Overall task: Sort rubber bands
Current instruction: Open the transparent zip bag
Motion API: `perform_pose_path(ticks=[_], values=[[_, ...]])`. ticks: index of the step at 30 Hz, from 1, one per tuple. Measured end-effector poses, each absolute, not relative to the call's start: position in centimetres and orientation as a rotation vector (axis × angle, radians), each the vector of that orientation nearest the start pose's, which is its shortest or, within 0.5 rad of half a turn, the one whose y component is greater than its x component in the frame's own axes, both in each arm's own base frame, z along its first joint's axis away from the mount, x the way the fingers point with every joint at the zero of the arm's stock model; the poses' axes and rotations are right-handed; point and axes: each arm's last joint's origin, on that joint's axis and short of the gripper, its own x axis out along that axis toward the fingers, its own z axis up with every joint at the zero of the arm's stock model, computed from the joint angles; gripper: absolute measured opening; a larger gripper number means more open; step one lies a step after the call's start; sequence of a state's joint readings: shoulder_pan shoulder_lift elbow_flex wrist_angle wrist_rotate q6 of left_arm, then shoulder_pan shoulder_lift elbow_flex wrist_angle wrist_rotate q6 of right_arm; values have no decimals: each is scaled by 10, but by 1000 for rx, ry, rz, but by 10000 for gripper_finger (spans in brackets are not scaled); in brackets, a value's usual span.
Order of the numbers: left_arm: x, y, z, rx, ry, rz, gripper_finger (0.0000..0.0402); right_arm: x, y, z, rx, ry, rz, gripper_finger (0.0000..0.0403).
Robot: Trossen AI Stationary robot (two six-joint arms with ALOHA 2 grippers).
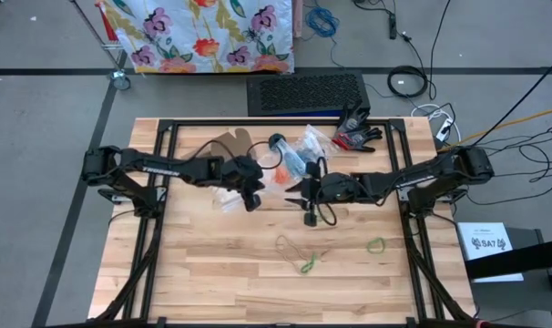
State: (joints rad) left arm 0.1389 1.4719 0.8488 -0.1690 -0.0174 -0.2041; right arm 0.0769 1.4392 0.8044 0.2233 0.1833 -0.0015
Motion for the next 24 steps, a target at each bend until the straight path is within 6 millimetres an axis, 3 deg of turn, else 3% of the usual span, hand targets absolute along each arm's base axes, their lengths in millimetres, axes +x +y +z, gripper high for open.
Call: perform_pose_path(ticks=[6, 14, 18, 24], values=[[303, 42, 226, -244, 729, 214, 2, 340, 14, 231, -227, 596, -79, 124], [304, 40, 245, -246, 803, 219, 2, 382, 10, 252, -405, 737, -71, 112], [304, 36, 246, -242, 825, 210, 1, 394, 10, 248, -434, 813, -48, 104], [306, 26, 250, -231, 819, 155, 1, 395, 3, 223, -368, 965, -77, 94]])
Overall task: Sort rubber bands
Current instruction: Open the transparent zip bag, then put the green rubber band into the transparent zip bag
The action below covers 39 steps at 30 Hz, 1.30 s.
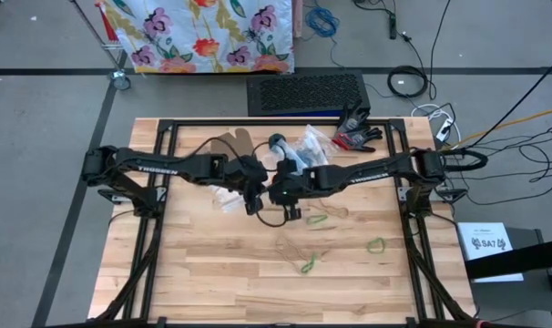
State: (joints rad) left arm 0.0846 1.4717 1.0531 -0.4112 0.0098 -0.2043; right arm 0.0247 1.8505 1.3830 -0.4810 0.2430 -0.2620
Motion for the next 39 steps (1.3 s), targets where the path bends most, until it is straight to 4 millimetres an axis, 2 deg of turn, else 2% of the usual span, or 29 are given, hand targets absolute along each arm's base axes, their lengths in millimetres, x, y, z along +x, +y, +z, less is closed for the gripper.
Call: perform_pose_path(ticks=[2, 6, 9, 16, 20, 24, 31, 34, 36, 39], values=[[306, 25, 250, -214, 817, 182, 1, 394, 5, 220, -287, 975, 0, 86], [306, 30, 251, -132, 797, 362, 1, 398, 12, 224, -123, 889, 241, 69], [306, 32, 251, -97, 782, 436, 3, 400, 12, 226, -89, 854, 296, 60], [305, 29, 251, -97, 791, 426, 4, 399, 2, 227, -183, 888, 22, 57], [305, 29, 251, -103, 794, 414, 5, 401, 1, 240, -235, 795, -7, 57], [304, 29, 249, -106, 811, 408, 5, 398, 0, 246, -241, 792, -23, 57], [299, 28, 240, -143, 858, 428, 6, 376, -3, 288, -253, 704, -107, 57], [297, 27, 237, -151, 872, 432, 6, 361, -5, 302, -202, 730, -135, 57], [296, 26, 236, -161, 883, 436, 6, 347, -8, 301, -149, 827, -216, 57], [295, 25, 235, -159, 898, 435, 6, 323, -14, 288, -119, 985, -436, 57]])
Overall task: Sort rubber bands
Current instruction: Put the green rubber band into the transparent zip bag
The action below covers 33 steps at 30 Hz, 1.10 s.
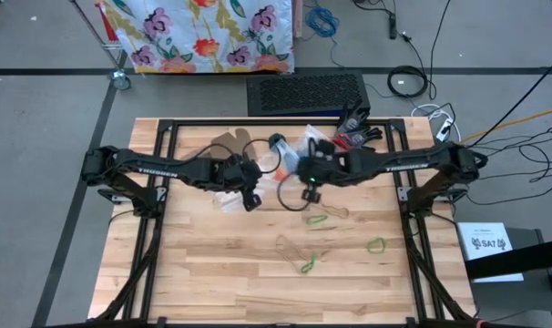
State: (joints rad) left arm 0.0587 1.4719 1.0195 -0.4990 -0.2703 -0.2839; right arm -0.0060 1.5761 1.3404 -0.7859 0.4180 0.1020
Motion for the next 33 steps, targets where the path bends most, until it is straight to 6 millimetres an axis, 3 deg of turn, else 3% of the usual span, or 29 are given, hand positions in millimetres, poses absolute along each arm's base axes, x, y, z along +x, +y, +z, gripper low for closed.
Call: perform_pose_path(ticks=[5, 9, 12, 16, 20, 26, 33], values=[[294, 20, 234, -147, 923, 423, 6, 273, -6, 255, -75, 1003, -698, 57], [293, 17, 233, -139, 934, 413, 6, 238, 4, 216, 62, 879, -724, 57], [293, 15, 233, -127, 935, 407, 6, 223, 7, 188, 153, 758, -702, 57], [293, 16, 234, -115, 927, 430, 6, 222, 5, 168, 143, 659, -589, 57], [294, 16, 234, -119, 921, 433, 6, 225, -9, 156, 178, 658, -629, 66], [294, 15, 234, -127, 921, 421, 6, 230, -37, 137, 227, 727, -691, 134], [296, 15, 235, -132, 898, 418, 6, 246, -58, 113, 234, 722, -625, 216]])
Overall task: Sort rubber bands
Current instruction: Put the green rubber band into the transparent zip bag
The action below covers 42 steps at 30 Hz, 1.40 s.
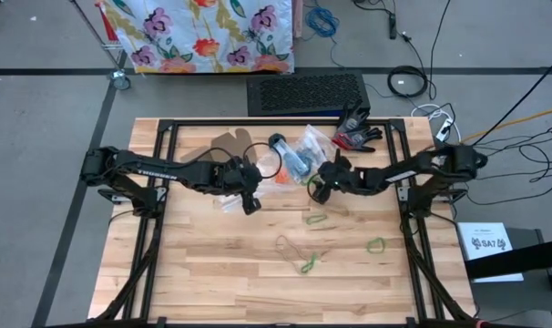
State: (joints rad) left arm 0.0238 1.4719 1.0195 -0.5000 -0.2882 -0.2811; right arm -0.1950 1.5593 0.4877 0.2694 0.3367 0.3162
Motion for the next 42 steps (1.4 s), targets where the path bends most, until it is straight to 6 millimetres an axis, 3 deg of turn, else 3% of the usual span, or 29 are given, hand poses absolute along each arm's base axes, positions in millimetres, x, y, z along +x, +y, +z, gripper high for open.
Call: perform_pose_path(ticks=[3, 6, 11, 13, 16, 23, 26, 32, 38, 42], values=[[296, 15, 235, -132, 899, 418, 6, 252, -65, 104, 226, 690, -630, 222], [295, 15, 235, -131, 900, 418, 6, 256, -68, 96, 258, 689, -586, 192], [295, 15, 235, -130, 900, 418, 6, 258, -60, 93, 280, 712, -519, 44], [296, 16, 235, -130, 899, 419, 6, 258, -55, 97, 270, 710, -495, 15], [295, 16, 235, -131, 900, 419, 6, 258, -46, 109, 264, 690, -453, 8], [296, 16, 235, -132, 898, 421, 6, 263, -31, 171, 198, 473, -400, 2], [297, 18, 236, -136, 884, 424, 6, 270, -24, 202, 169, 357, -352, 1], [299, 23, 238, -164, 855, 415, 6, 294, -10, 239, 44, 265, -274, 1], [299, 27, 238, -236, 846, 425, 6, 326, -2, 249, -68, 272, -234, 0], [299, 28, 238, -280, 857, 361, 6, 344, -3, 238, -102, 342, -231, 0]])
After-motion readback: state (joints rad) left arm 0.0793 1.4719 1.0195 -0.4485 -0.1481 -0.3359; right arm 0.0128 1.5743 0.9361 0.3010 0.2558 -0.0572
